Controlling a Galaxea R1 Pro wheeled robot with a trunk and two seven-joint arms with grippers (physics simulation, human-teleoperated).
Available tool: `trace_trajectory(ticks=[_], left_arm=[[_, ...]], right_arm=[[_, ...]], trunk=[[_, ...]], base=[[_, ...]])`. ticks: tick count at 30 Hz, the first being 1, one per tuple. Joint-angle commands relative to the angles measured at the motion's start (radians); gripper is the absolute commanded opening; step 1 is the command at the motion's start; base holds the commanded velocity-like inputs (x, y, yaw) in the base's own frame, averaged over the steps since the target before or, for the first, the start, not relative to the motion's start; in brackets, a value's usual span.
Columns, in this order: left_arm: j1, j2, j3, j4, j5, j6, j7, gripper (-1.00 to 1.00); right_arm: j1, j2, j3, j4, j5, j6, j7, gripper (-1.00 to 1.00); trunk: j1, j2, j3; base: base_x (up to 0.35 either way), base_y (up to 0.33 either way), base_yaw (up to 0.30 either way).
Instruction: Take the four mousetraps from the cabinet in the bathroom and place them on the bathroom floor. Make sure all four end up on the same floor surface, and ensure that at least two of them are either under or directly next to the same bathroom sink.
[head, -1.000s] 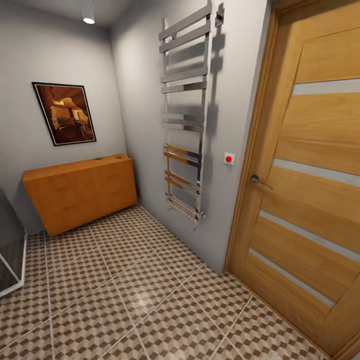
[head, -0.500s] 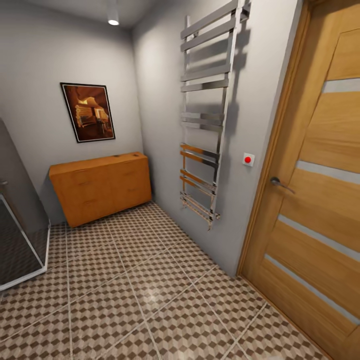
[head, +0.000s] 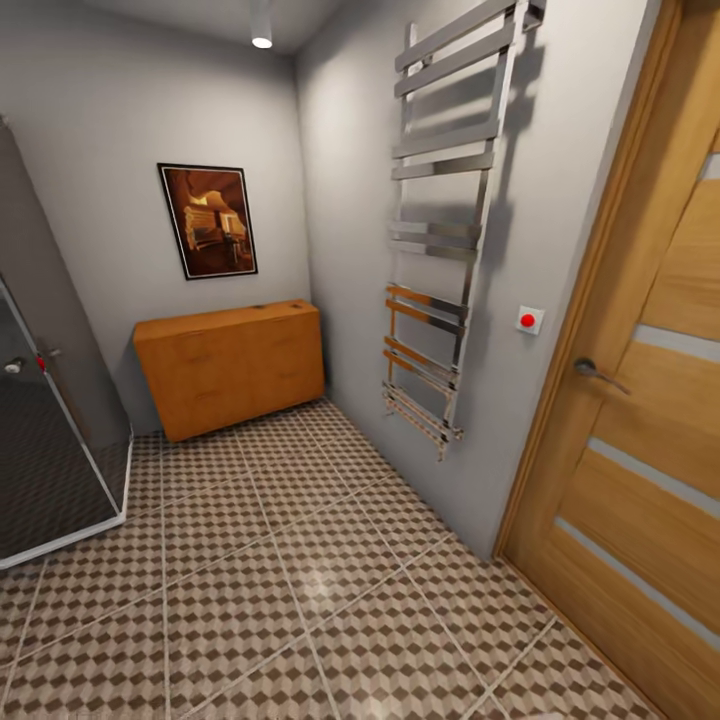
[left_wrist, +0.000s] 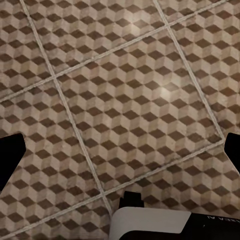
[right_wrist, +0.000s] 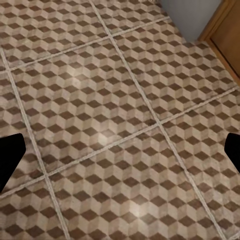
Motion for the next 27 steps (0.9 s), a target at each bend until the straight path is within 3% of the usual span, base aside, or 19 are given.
trace_trajectory(ticks=[1,18,27], left_arm=[[-0.001,0.0,-0.008,0.0,0.005,-0.002,0.003,1.0],[-0.001,0.0,-0.008,0.0,0.005,-0.002,0.004,1.0],[0.0,0.001,-0.008,0.0,0.005,-0.003,0.004,1.0]], right_arm=[[-0.001,0.0,0.009,0.0,-0.01,-0.003,0.0,1.0],[-0.001,0.0,0.009,0.0,-0.01,-0.003,0.0,1.0],[-0.001,0.0,0.009,0.0,-0.01,-0.003,0.0,1.0]], trunk=[[0.001,-0.002,-0.003],[0.001,-0.002,-0.016],[0.001,-0.002,-0.023]], base=[[0.0,0.0,0.233],[0.005,0.0,0.238],[0.215,0.0,0.216]])
